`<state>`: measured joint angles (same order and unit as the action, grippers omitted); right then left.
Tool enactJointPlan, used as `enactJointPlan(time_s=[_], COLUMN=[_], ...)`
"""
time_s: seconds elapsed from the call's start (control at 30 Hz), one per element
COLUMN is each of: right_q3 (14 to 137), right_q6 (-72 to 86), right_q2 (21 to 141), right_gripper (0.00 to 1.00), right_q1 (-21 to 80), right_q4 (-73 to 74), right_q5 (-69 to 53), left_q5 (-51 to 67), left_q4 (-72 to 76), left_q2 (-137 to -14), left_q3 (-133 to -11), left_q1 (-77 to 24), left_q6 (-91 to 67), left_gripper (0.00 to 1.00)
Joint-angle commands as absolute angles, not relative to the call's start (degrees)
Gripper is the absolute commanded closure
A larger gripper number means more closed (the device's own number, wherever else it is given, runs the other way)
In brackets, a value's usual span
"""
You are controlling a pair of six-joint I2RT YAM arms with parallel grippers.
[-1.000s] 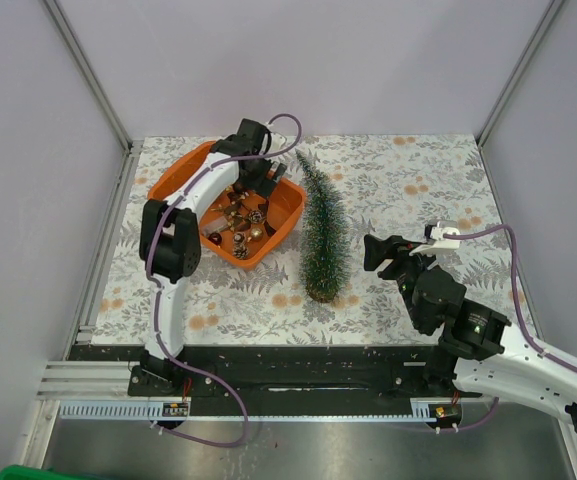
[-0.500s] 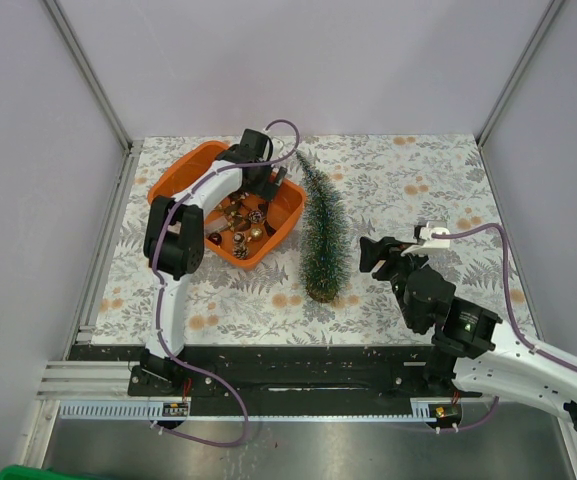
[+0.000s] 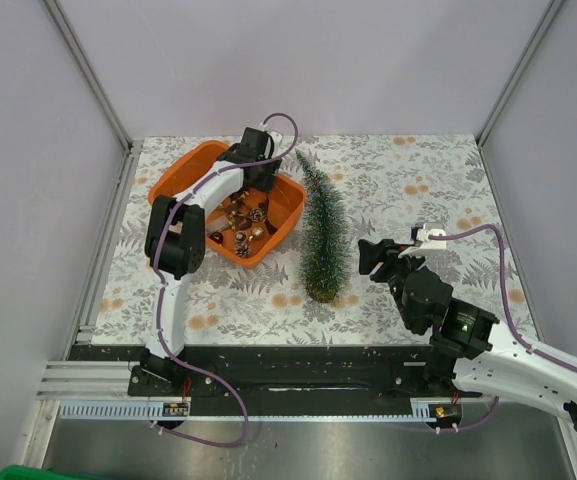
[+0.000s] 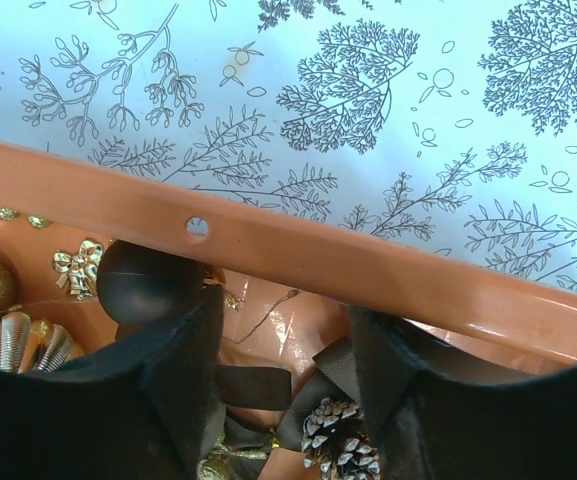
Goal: Decorate the small christmas tree
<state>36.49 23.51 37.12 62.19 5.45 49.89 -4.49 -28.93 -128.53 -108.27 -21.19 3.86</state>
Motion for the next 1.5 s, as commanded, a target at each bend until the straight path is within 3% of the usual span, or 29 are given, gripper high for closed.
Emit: enactJointPlan(time_s=[0.0, 0.3, 0.83, 1.27, 1.47], right_q3=[35.86, 35.33, 36.82, 37.53, 38.85], right_q6=[25.05, 26.37, 24.96, 24.96, 25.4], right_q2=[37.44, 37.27, 37.0, 32.61, 31.29], right_gripper=[0.39, 0.46, 0.52, 0.53, 0.53], right_q1=[62.05, 61.96, 61.96, 61.96, 61.96], right_q4=[2.9, 2.9, 1.49, 2.1, 4.57], right_q5=[49.22, 48.43, 47.2, 44.65, 43.95], left_q5=[-6.85, -6.59, -5.71, -8.17, -8.61], left_q4=[-23.64, -23.64, -25.48, -35.24, -34.9], left_q2=[-129.11, -128.5, -103.11, -88.43, -82.45], left_q3=[-110.04, -109.34, -98.96, -115.13, -116.89], left_q1=[-21.53, -21.62, -21.62, -22.06, -23.73], left_q6=[1.32, 1.05, 10.27, 17.48, 20.3], left_gripper=[0.53, 1.0, 1.0, 1.0, 0.98])
